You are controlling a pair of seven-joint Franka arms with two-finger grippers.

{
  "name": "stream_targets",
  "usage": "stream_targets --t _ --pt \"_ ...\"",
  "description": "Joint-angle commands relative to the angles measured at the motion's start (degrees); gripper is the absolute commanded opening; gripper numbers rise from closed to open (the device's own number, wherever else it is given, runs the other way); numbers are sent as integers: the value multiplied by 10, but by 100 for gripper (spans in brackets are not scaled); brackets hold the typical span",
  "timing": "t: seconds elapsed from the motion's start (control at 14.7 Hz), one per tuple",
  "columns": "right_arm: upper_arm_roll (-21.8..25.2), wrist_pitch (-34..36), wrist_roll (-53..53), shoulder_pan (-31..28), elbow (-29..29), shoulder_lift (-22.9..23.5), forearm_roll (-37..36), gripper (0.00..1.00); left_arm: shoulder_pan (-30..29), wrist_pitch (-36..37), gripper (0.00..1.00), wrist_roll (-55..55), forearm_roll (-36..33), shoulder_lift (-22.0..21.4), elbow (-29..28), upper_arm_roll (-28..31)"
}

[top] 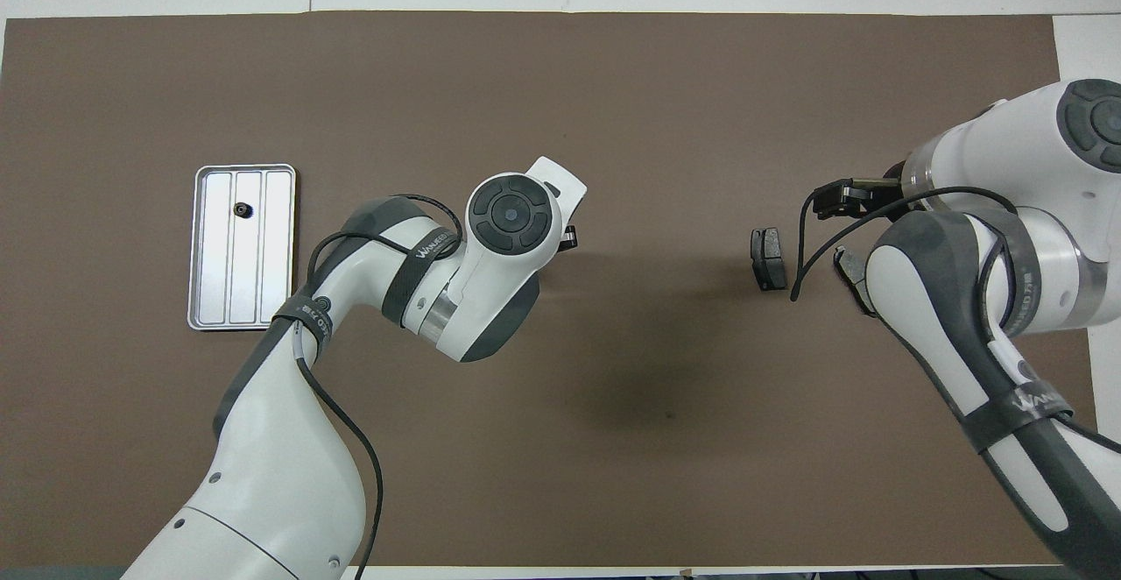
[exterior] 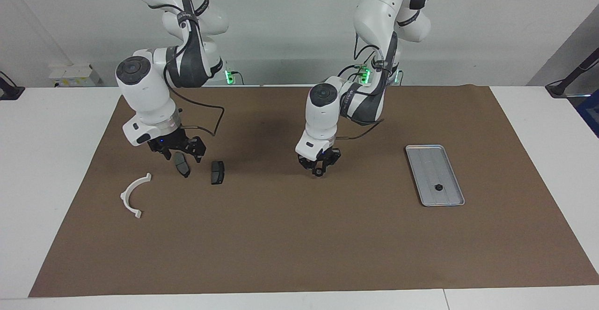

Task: Place bearing gear from tray to pile

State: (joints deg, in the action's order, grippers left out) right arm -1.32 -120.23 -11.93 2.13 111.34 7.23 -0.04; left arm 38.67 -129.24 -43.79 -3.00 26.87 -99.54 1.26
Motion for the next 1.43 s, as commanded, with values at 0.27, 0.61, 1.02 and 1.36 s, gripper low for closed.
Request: stream_targets --t 0.27,0.61,1.02,1.36 --pt "-2 -11 -6 -4 4 0 11 100 18 -30 6 -18 -11 -14 -41 8" --pt "-2 -11 -6 -4 5 0 11 100 18 -40 6 -21 -19 -19 -55 9" --pt "-2 -11 -9 -4 5 0 11 100 18 -22 98 -21 -40 -21 -47 9" --pt "-2 -8 -14 0 5 0 11 100 5 68 100 -10 -53 -27 37 13"
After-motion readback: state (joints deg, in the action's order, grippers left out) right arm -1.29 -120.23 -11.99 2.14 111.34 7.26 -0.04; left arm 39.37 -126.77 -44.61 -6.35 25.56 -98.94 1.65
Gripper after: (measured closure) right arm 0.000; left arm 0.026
